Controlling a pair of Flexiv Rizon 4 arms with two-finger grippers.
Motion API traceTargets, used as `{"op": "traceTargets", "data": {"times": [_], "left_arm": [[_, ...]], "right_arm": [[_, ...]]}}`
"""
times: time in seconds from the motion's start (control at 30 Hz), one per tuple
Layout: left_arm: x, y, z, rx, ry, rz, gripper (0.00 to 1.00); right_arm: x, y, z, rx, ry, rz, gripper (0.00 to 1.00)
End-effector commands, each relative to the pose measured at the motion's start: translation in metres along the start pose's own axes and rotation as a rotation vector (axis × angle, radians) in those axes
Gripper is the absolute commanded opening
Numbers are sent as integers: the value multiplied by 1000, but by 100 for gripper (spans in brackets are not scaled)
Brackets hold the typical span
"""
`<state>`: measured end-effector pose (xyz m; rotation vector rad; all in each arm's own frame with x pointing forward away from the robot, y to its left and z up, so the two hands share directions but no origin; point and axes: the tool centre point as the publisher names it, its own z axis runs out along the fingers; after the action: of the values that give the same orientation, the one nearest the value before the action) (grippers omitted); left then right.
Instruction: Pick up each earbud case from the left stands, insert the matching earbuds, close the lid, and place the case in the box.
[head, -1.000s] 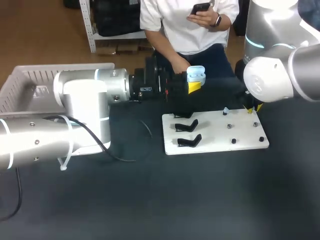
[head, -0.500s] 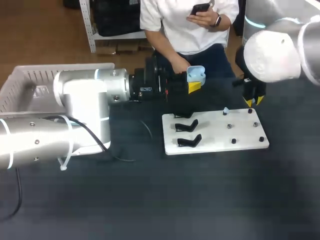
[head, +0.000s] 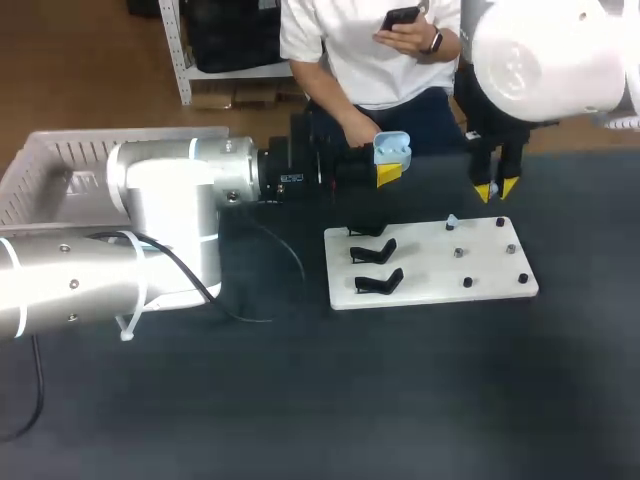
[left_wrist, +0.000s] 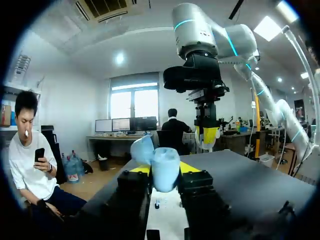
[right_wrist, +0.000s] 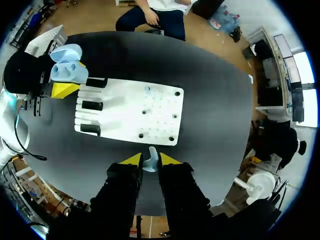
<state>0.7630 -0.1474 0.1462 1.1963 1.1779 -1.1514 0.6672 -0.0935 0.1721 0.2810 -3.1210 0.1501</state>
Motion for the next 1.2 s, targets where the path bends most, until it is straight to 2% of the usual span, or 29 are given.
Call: {"op": "traceTargets", "data": {"times": [0.03,0.07,0.57,0.6,0.63,0.67,0.7,0.73,0.77,0.8,0.83,0.9,0.97,1.2], "left_arm": [[1,-2,0,-7,-7,6,0],[1,-2,0,-7,-7,6,0],[1,-2,0,-7,-7,6,0],[1,-2,0,-7,-7,6,0],[1,-2,0,-7,-7,6,0],[1,-2,0,-7,-7,6,0],[1,-2,0,-7,-7,6,0],[1,-2,0,-7,-7,6,0],[1,-2,0,-7,-7,6,0],[1,-2,0,-7,-7,6,0],[1,-2,0,-7,-7,6,0],[1,-2,0,-7,-7,6,0],[1,-2,0,-7,-7,6,0],[1,-2,0,-7,-7,6,0]], "right_arm": [[23,6,-14,10,-23,1,0],[26,8,-17,-10,-36,-8,0],[26,8,-17,-10,-36,-8,0],[15,11,-20,-34,-28,127,0],[12,15,-21,-34,-43,146,0],[5,19,-24,-63,-39,257,0],[-3,23,-24,-56,-8,381,0],[-5,25,-29,-139,-11,467,0],[-10,26,-30,-105,7,561,0],[-12,28,-31,-108,-19,588,0],[-15,30,-36,-159,-3,704,0],[-18,35,-40,-173,-33,732,0],[-22,43,-45,-151,-52,763,0],[-37,61,-49,-104,-24,723,0]]}}
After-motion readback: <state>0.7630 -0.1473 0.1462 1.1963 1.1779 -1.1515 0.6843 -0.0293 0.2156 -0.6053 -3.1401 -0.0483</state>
